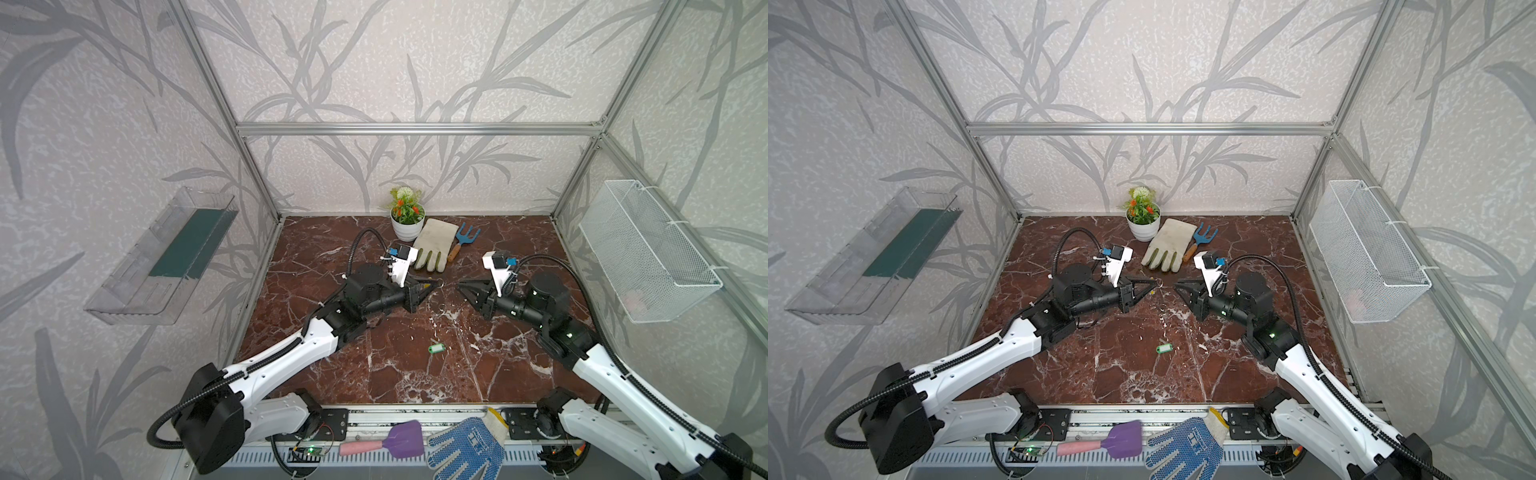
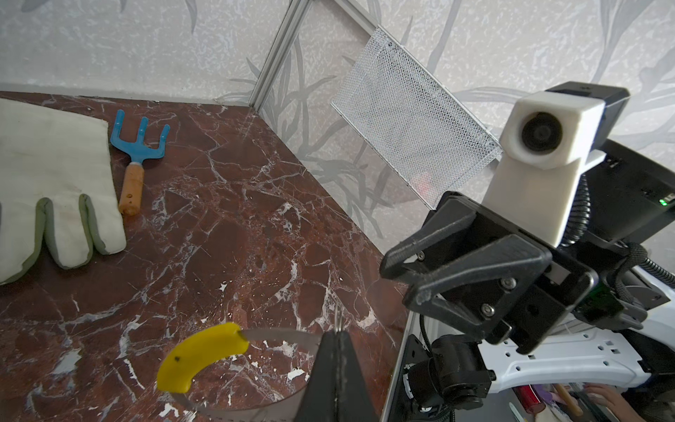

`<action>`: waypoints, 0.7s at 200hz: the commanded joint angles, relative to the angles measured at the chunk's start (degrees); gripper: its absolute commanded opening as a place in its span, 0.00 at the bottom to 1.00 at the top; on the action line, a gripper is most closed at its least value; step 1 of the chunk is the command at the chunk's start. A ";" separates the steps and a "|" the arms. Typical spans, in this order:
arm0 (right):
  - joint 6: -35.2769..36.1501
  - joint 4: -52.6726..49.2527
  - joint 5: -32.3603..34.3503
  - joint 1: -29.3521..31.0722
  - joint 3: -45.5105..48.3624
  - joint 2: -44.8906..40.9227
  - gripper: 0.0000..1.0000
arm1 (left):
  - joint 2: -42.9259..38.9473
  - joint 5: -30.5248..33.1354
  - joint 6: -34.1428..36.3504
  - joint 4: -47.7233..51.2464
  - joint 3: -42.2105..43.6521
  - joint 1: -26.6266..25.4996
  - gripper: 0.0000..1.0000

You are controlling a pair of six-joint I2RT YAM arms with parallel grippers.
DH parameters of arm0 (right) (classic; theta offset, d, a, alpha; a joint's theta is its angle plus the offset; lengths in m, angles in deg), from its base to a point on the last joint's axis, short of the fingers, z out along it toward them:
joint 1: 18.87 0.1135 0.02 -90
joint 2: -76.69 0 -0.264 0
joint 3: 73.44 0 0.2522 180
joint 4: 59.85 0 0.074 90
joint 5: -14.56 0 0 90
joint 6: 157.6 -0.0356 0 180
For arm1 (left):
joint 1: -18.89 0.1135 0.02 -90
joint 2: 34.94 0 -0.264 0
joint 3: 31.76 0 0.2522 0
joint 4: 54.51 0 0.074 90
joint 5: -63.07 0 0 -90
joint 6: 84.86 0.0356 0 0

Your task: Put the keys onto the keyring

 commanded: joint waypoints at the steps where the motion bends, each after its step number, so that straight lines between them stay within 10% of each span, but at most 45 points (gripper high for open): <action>1: 5.33 -5.04 2.17 2.18 -3.53 1.31 0.23 | 0.89 -2.76 1.43 0.30 -2.28 -0.49 0.00; 140: 6.56 -5.29 4.18 4.37 -5.82 5.96 0.17 | 1.21 -6.50 0.73 -1.70 -2.57 -1.40 0.00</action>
